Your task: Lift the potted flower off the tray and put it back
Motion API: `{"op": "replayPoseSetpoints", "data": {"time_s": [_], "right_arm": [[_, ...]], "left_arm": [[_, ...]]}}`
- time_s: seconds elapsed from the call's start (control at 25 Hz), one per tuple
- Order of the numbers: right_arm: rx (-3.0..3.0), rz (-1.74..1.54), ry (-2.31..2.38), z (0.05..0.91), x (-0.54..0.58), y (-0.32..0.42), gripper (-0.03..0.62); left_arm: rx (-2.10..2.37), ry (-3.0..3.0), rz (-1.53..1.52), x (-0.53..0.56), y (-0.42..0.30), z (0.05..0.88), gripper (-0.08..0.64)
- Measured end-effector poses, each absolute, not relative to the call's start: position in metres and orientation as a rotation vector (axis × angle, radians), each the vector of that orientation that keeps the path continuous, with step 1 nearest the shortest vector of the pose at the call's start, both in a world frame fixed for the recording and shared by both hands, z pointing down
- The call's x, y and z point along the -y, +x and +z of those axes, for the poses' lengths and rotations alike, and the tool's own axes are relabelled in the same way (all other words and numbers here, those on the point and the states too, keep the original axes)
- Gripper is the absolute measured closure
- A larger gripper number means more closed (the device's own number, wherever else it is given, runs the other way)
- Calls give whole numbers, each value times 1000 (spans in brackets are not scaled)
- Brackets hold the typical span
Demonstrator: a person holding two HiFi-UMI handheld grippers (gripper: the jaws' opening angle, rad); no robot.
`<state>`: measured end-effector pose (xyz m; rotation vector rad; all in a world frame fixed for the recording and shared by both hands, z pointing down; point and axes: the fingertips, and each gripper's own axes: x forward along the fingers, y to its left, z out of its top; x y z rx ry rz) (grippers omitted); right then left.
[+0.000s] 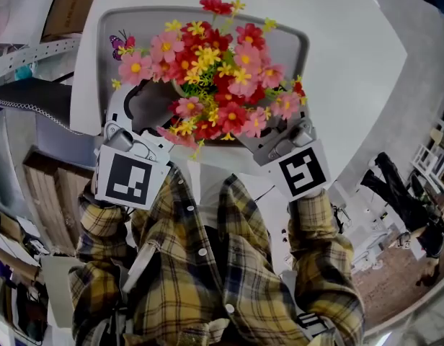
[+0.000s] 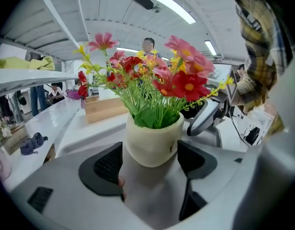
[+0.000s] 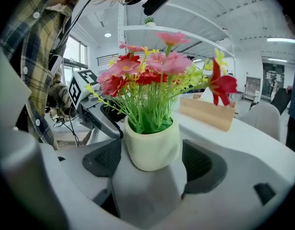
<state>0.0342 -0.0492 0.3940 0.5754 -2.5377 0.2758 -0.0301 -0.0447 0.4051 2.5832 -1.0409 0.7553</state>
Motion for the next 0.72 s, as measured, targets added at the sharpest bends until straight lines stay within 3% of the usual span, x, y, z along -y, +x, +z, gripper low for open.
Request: {"op": "replayPoseSetpoints", "data": {"time_s": [0.36, 0.48, 0.72], "right_arm": [[2558, 317, 630, 370, 47, 45, 230], [2570, 303, 679, 368, 50, 40, 325], [2604, 269, 775, 328, 47, 47, 451]], "left_arm": [[1128, 2559, 685, 35, -51, 378, 247], [1158, 2559, 657, 36, -60, 375, 291], [1251, 2523, 566, 34, -63, 334, 385]]}}
